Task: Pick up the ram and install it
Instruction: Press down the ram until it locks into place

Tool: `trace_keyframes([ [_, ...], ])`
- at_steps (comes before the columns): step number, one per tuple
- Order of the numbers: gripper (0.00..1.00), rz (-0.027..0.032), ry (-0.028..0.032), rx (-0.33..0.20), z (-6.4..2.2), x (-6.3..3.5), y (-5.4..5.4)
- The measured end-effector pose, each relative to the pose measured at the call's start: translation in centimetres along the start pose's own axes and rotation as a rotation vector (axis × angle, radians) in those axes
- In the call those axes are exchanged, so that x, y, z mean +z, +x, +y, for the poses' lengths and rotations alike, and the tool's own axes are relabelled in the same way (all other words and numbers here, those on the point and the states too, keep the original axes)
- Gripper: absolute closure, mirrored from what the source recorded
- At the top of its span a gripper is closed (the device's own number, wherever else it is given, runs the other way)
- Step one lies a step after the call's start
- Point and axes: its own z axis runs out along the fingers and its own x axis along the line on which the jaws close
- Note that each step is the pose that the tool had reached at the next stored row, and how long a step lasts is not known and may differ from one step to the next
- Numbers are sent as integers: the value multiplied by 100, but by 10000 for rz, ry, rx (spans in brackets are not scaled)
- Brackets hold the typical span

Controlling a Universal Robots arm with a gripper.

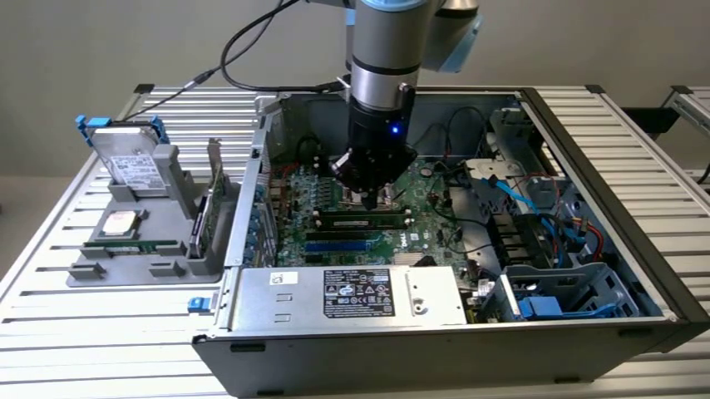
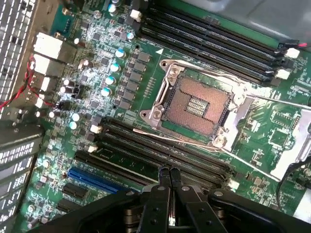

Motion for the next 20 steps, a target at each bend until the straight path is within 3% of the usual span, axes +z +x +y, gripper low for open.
trace_keyframes([
  [2, 90, 38, -55, 1289, 0, 0, 0],
  [3, 90, 54, -23, 1494, -1, -1, 0],
  [9, 90, 42, -14, 1576, -10, -99, 19],
  [11, 90, 10, -6, 1586, -15, -119, 23],
  [13, 90, -25, 1, 1588, -16, -123, 27],
  [20, 90, -25, 1, 1587, -16, -124, 27],
])
